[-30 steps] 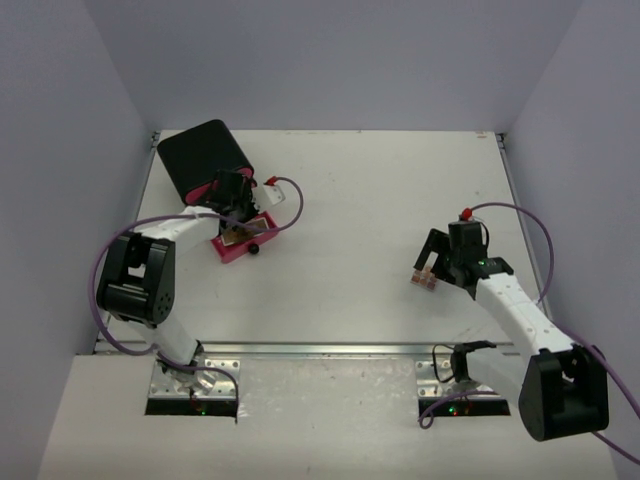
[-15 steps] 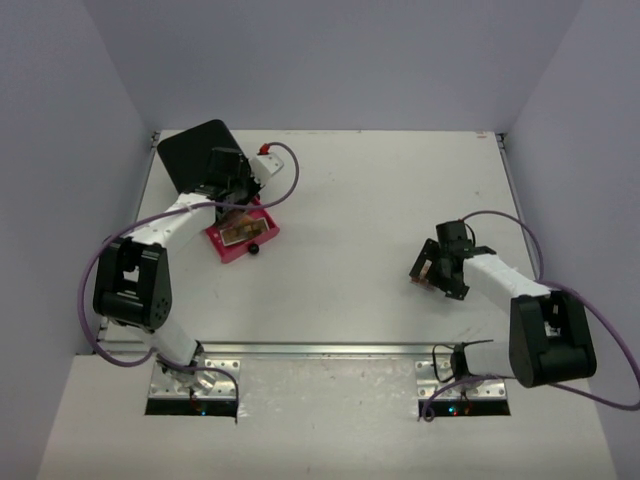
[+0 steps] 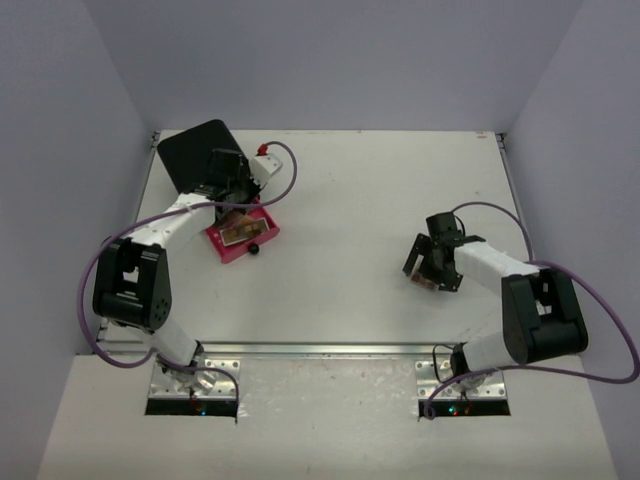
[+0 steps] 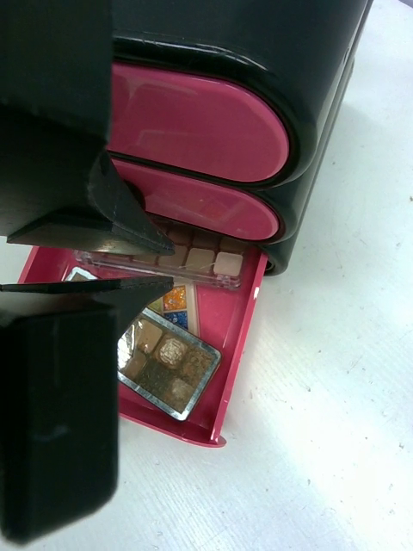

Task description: Organize the makeup

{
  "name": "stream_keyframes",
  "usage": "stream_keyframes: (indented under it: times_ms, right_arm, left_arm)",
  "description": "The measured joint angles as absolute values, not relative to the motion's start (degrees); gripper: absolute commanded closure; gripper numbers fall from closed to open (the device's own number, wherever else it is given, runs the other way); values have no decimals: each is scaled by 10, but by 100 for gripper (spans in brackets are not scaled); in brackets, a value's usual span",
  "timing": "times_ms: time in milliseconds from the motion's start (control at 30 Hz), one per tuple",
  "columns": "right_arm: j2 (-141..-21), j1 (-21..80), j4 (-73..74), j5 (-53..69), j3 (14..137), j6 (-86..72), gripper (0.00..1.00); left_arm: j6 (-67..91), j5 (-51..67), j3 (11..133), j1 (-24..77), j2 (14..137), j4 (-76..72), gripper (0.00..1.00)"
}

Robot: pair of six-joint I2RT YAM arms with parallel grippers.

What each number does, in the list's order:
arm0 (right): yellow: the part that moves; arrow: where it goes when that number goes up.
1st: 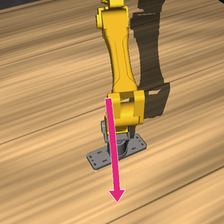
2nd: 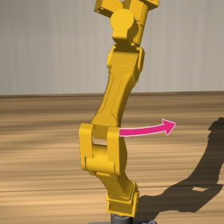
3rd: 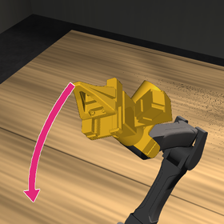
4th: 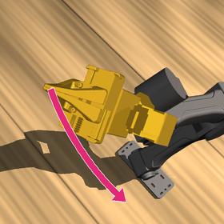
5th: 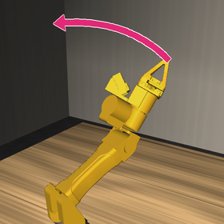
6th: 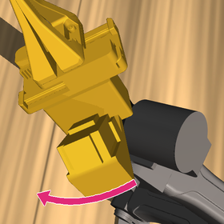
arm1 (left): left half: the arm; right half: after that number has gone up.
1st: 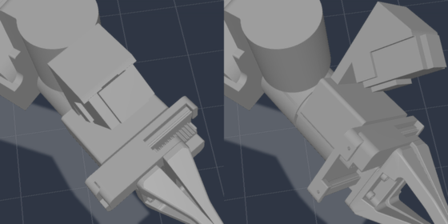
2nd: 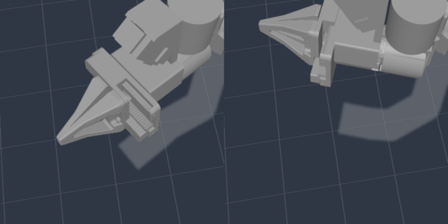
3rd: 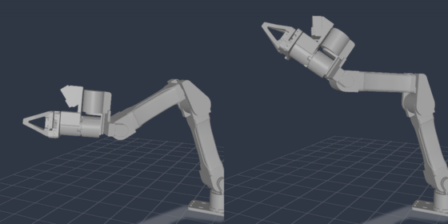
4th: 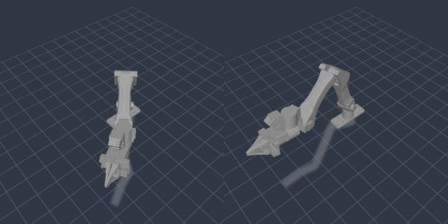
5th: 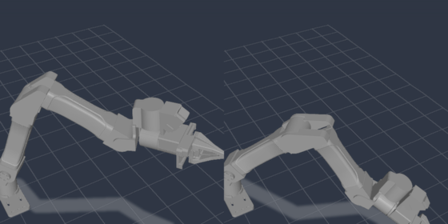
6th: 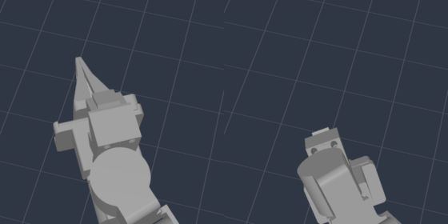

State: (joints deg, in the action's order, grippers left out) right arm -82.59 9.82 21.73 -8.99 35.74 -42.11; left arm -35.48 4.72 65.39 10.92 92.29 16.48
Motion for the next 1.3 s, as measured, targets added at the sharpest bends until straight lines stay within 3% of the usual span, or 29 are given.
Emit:
stream_keyframes:
  times_ms: [233, 367, 433, 767, 900, 1167, 1300]
  right_arm:
    - [-847, 104, 224, -116, 371, -411, 52]
    - [-837, 104, 211, -115, 360, -406, 91]
    - [-833, 104, 207, -115, 356, -398, 99]
    - [-754, 171, 122, -62, 303, -274, 100]
    - [-713, 242, 54, -34, 300, -213, 100]
    - [-732, 348, -13, 36, 350, -128, 100]
    - [-752, 399, -59, 52, 378, -114, 100]
  left_arm:
    - [-355, 50, 654, 109, 922, 168, 85]
    - [-355, 50, 654, 109, 916, 172, 85]
    - [-353, 50, 654, 109, 910, 173, 85]
    - [-289, 120, 682, 109, 903, 224, 78]
    - [-248, 190, 705, 110, 903, 250, 71]
    - [-166, 323, 734, 139, 898, 279, 48]
    - [-118, 387, 728, 166, 894, 280, 44]
